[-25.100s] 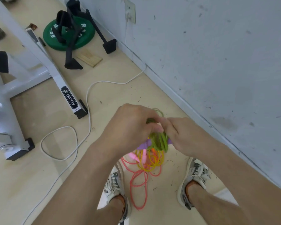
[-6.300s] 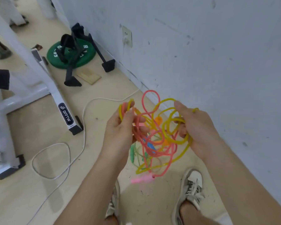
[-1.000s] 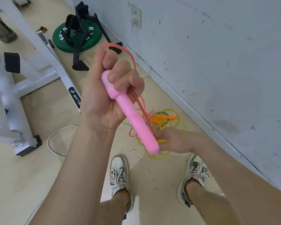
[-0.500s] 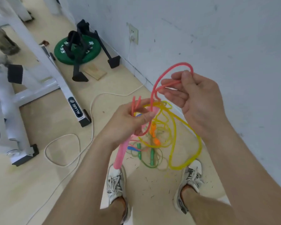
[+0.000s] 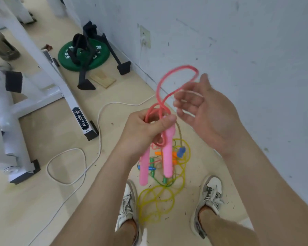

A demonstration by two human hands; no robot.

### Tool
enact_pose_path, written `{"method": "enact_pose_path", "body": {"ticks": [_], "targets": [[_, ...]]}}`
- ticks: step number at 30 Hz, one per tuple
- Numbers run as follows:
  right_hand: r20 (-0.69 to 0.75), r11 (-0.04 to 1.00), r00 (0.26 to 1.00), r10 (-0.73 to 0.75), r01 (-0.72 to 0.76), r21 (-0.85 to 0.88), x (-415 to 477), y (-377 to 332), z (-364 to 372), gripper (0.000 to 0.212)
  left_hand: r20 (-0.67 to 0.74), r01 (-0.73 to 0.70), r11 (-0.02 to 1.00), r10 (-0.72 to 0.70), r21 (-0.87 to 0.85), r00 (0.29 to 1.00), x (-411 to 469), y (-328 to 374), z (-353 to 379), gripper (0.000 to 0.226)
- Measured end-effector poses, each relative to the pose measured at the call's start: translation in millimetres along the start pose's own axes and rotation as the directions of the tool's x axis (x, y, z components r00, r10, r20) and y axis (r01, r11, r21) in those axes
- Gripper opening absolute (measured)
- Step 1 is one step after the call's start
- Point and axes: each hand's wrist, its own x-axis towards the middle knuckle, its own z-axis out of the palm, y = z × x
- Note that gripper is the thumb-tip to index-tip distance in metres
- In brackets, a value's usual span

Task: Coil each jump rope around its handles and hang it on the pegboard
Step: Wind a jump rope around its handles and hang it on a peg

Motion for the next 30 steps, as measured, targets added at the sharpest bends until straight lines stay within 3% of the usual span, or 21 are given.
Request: {"method": "enact_pose_path", "body": {"ticks": [3, 6, 8, 12, 16, 18, 20, 23, 26, 28, 30], "targets": [[0.129, 0.942, 0.986, 0.105, -0.057, -0.332, -0.5, 16.0, -6.5, 0.016, -0.051, 0.060, 0.971, -0.073, -0.231, 0.996, 4.6, -2.2, 4.4, 0.031], [0.186, 0.904, 0.964, 0.190, -0.098, -0.417, -3.7, 21.6, -7.8, 0.021, -0.073, 0.078, 0.954, -0.104, -0.291, 0.992, 8.5, -5.0, 4.5, 0.022], [0.127, 0.857, 0.990, 0.067, 0.009, -0.516, -1.3, 24.1, -8.3, 0.024, -0.127, 0.040, 0.968, -0.074, -0.249, 0.989, 10.0, -5.9, 4.8, 0.018], [0.063, 0.603, 0.955, -0.290, 0.234, -0.763, 3.5, 30.7, -10.2, 0.015, -0.285, 0.028, 0.978, -0.087, -0.205, 0.955, 16.2, -7.9, 0.9, 0.006], [0.209, 0.295, 0.886, -0.415, 0.348, -0.890, 5.4, 37.6, -15.1, 0.006, -0.343, 0.017, 0.980, -0.086, -0.199, 0.935, 18.0, -7.6, -1.0, 0.009], [0.276, 0.205, 0.860, -0.429, 0.391, -0.897, 6.8, 37.5, -17.3, 0.002, -0.401, 0.004, 0.993, -0.050, -0.115, 0.915, 17.4, -9.7, 0.4, 0.011], [0.378, 0.116, 0.877, -0.296, 0.426, -0.897, 4.9, 32.5, -13.7, 0.011, -0.497, -0.008, 0.998, -0.027, -0.067, 0.867, 17.9, -13.6, 1.0, 0.014], [0.443, -0.249, 0.890, 0.107, 0.456, -0.855, -2.8, 23.0, 3.6, 0.026, -0.598, 0.009, 0.982, -0.123, -0.190, 0.792, 20.9, -13.4, 0.3, 0.018], [0.231, -0.349, 0.913, 0.336, 0.348, -0.870, -3.5, 32.6, -3.1, 0.030, -0.527, 0.028, 0.819, -0.395, -0.573, 0.752, 25.2, -9.9, -9.5, 0.015], [-0.006, -0.432, 0.875, 0.485, 0.234, -0.871, -3.8, 40.9, -18.7, 0.034, -0.362, 0.064, 0.664, -0.483, -0.745, 0.797, 26.1, -9.6, -16.9, 0.014], [-0.103, -0.423, 0.867, 0.487, 0.131, -0.897, 0.0, 42.5, -35.0, 0.020, -0.198, 0.158, 0.599, -0.485, -0.785, 0.852, 25.8, -9.9, -18.4, 0.015]]}}
